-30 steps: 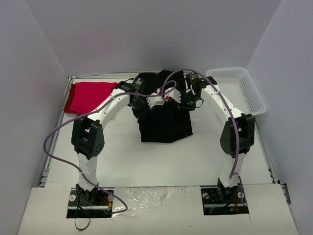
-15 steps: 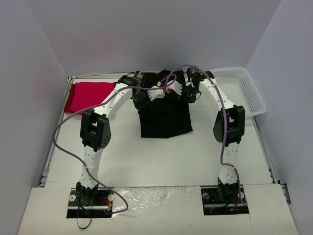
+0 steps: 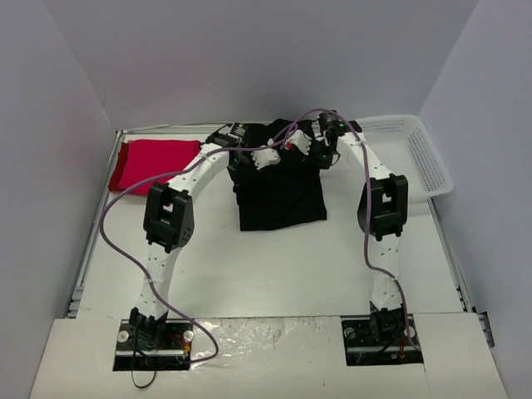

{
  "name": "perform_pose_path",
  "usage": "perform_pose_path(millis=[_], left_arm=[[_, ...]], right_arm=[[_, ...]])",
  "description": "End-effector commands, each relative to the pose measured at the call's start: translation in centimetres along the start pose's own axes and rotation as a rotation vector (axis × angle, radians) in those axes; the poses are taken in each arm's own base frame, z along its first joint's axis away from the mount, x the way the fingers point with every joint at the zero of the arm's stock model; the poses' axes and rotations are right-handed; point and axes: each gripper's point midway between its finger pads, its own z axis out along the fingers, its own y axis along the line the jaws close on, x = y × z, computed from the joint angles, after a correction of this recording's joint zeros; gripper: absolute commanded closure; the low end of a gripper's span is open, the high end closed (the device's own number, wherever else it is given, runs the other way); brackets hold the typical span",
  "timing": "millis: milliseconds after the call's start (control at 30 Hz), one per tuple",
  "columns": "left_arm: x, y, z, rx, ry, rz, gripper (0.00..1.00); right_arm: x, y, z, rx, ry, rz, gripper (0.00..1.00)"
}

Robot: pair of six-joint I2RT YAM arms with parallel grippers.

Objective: Fold and stack the t-shirts
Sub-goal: Fold the folded rectangular tshirt in 1/3 of the way

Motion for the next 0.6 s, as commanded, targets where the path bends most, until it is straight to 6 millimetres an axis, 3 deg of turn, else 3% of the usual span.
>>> perform_pose_path(millis=[0, 67, 100, 200, 267, 333, 367, 400, 433, 467, 500, 533, 567], left_arm=[[-4.0, 2.5, -2.3, -0.129, -0.097, 0.105, 0.74], [-4.5, 3.3, -2.4, -0.159, -0.107, 0.11, 0.64], [-4.6, 3.5, -2.4, -0.169, -0.109, 0.109, 0.57], [-5.0, 4.3, -2.9, -0.217, -0.11, 0.106, 0.46], [-5.5, 4.5, -4.0, -0.241, -0.134, 0.099, 0.44], [-6.7, 4.3, -6.1, -0.264, -0.18, 0.106, 0.43], [-6.6, 3.9, -6.4, -0.26, -0.185, 0.096, 0.43], [-7.3, 3.7, -8.0, -0.279, -0.211, 0.102, 0.42], [-7.8, 3.2, -8.6, -0.285, -0.226, 0.112, 0.42], [-7.2, 2.4, -8.3, -0.273, -0.208, 0.113, 0.42], [-7.1, 1.8, -8.7, -0.276, -0.206, 0.117, 0.42], [-7.9, 0.8, -10.4, -0.291, -0.236, 0.137, 0.42], [-7.8, 0.1, -10.6, -0.295, -0.24, 0.139, 0.41]], right_arm=[[0.7, -2.2, 0.3, 0.084, 0.016, 0.103, 1.0], [0.7, -2.4, 0.7, 0.092, 0.014, 0.118, 0.98], [0.7, -2.5, 0.8, 0.096, 0.015, 0.123, 0.89], [0.8, -2.9, 0.6, 0.122, 0.018, 0.139, 0.78], [1.2, -2.6, 0.3, 0.136, 0.027, 0.146, 0.77], [1.1, -3.3, -0.2, 0.194, 0.018, 0.165, 0.63], [1.0, -3.7, -1.0, 0.236, 0.006, 0.161, 0.62], [0.9, -4.0, -1.5, 0.265, -0.001, 0.171, 0.62], [0.3, -4.5, -3.2, 0.307, -0.025, 0.176, 0.61], [-0.1, -4.7, -3.6, 0.327, -0.048, 0.182, 0.6], [0.0, -4.2, -3.8, 0.323, -0.058, 0.194, 0.6], [-0.8, -4.3, -5.9, 0.353, -0.095, 0.215, 0.59], [-1.6, -3.8, -6.5, 0.34, -0.139, 0.216, 0.58]])
